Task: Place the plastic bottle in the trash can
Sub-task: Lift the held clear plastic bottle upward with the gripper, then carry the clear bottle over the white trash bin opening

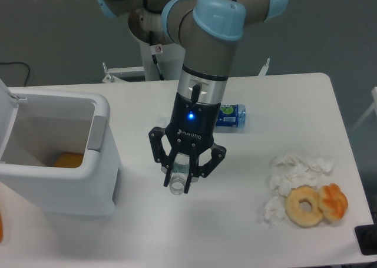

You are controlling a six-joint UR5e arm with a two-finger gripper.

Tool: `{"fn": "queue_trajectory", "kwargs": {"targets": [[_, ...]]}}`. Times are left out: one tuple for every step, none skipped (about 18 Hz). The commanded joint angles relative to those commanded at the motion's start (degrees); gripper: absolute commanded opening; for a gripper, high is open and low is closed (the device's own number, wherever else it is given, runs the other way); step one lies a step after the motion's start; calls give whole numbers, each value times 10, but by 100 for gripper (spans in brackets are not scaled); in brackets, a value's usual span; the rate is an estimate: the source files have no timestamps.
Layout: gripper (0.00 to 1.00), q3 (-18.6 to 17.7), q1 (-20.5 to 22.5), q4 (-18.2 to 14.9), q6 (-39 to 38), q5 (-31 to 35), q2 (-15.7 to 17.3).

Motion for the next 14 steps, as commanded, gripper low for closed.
{"fn": "queue_trajectory", "kwargs": {"targets": [[24,4,3,3,-10,-13,0],[26,8,7,3,-29,-25,0],[27,8,9,3,-45,-34,1],[31,8,10,3,-55,-43,2],[32,8,11,3,-64,-54,3],[32,7,10,3,-66,-63,4],[32,7,8,4,-67,-64,4],[32,7,8,4,-69,-64,7],[31,7,7,4,-71,-64,17],[31,7,7,4,-71,-65,24],[31,8,7,4,-70,-66,30],[31,10,7,5,-71,-66,36],[31,10,5,6,-70,-67,44],[31,8,5,6,-69,-73,49]]}}
